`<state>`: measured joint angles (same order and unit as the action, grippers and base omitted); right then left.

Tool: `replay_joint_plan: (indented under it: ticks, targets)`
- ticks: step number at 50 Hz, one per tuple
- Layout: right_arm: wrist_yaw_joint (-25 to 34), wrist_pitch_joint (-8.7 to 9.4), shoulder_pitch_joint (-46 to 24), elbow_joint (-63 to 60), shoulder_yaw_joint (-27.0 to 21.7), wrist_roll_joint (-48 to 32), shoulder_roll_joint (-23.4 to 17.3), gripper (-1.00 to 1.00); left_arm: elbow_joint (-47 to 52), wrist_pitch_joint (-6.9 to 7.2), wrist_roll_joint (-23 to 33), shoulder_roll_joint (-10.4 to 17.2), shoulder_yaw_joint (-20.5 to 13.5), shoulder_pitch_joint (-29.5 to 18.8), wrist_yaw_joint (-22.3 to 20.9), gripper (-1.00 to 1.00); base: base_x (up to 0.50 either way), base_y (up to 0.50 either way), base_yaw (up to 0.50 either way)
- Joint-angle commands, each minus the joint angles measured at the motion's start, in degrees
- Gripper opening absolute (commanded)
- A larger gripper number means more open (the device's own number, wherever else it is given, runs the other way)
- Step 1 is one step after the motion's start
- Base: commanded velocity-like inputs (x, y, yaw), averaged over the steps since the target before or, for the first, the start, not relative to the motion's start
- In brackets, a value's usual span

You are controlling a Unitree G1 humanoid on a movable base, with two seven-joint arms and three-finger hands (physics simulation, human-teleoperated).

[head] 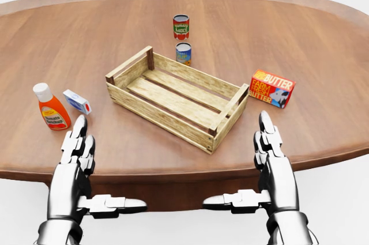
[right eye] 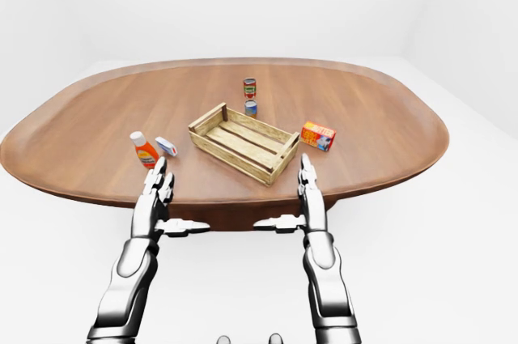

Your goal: Pick up the butter and put it in the tray.

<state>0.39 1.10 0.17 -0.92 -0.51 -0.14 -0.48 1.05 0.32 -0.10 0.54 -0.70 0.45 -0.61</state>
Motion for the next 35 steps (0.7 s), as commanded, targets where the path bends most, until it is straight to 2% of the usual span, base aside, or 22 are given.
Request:
replay_joint_plan:
  ticks: [1, 3, 4, 7, 9, 12, 17, 25, 35]
  targets:
    - [0.7, 3.9, 4.9, -15.4, 1.1, -2.8, -0.2, 1.0, 16.4, 4.68, -0.8, 0.6, -1.9, 6.4, -1.5, 1.0, 0.0, 0.0, 0.0]
    - [0.8, 3.9, 6.1, -18.6, 1.4, -3.3, 0.0, 1.0, 19.6, 4.68, -0.7, 0.3, -2.2, 7.8, -1.8, 1.0, 0.0, 0.0, 0.0]
    - [0.6, 3.9, 8.4, -24.6, 2.0, -4.4, 0.0, 1.0, 22.4, 4.68, -0.7, 0.2, -2.4, 8.9, -2.0, 1.0, 0.0, 0.0, 0.0]
    - [0.0, 3.9, 10.2, -29.4, 2.4, -6.2, 0.2, 1.0, 31.3, 4.68, -1.4, -0.4, -2.9, 12.9, -3.2, 1.0, 0.0, 0.0, 0.0]
    - [0.0, 3.9, 13.3, -36.9, 3.1, -7.4, 0.1, 1.0, 39.3, 4.68, -2.1, -1.2, -3.5, 16.6, -3.7, 1.0, 0.0, 0.0, 0.0]
    - [0.0, 3.9, 15.3, -41.0, 3.3, -8.3, 0.1, 1.0, 43.9, 4.68, -2.0, -1.8, -3.4, 19.1, -5.1, 1.0, 0.0, 0.0, 0.0]
    - [0.0, 3.9, 17.1, -44.9, 3.8, -9.5, 0.2, 1.0, 46.0, 4.68, -0.3, -2.6, -4.3, 20.3, -5.5, 1.0, 0.0, 0.0, 0.0]
    - [-0.3, 3.9, 17.9, -46.6, 3.6, -10.6, 0.4, 1.0, 47.6, 4.68, -2.9, -4.0, -8.2, 20.3, -7.6, 1.0, 0.0, 0.0, 0.0]
    - [0.0, 3.9, 18.3, -47.4, 3.5, -9.7, 0.4, 1.0, 46.6, 4.68, -2.8, -4.6, -8.7, 19.5, -8.2, 1.0, 0.0, 0.0, 0.0]
